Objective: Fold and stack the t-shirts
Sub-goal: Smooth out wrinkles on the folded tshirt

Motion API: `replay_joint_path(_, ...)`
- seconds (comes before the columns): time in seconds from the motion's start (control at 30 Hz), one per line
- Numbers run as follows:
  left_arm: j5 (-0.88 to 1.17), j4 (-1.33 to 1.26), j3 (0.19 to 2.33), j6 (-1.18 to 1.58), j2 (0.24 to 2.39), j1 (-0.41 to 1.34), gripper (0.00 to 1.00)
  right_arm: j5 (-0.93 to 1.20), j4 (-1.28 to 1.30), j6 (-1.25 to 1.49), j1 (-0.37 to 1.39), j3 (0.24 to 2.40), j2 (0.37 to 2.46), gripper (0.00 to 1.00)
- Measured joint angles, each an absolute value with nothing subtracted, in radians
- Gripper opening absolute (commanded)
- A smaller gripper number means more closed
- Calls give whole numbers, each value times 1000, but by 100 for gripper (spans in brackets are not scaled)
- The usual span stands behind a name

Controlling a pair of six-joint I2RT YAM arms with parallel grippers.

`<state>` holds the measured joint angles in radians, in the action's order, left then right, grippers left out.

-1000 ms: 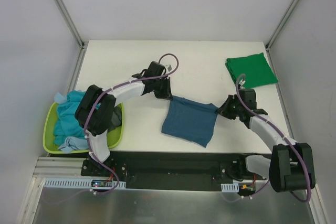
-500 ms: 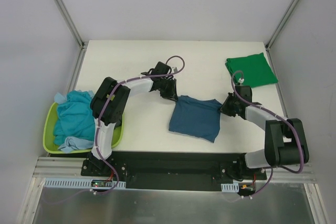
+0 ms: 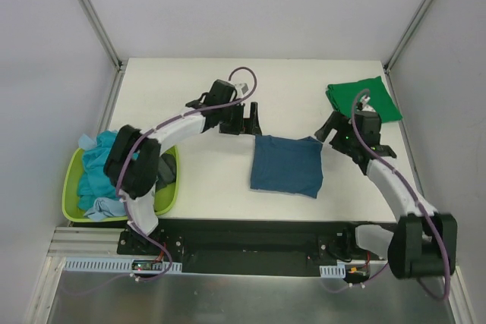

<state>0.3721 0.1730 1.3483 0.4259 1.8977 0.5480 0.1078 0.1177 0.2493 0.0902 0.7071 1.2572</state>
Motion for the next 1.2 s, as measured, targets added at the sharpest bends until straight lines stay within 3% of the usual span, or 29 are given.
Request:
replay_joint_path(0.3,371,58,918,416,1396,624,99,116,245,295,70,518,645,99)
replay_joint_path(0.47,430,-1,725,364,1406,765,82,227,388,385,69,308,433,100)
replay_joint_path(0.67,465,-72,696,349,1518,773,67,303,486,421,69,233,379,94)
replay_joint_path(1.0,428,-222,711,345,1611,799,37,327,473,398,69,220,492,63)
replay_joint_path(1.1,422,-249,709,343,1623,799,27,321,450,386,69,217,524,57)
replay_joint_path(1.2,419,-272,708,340,1639,799,23,330,408,374,69,207,546,53)
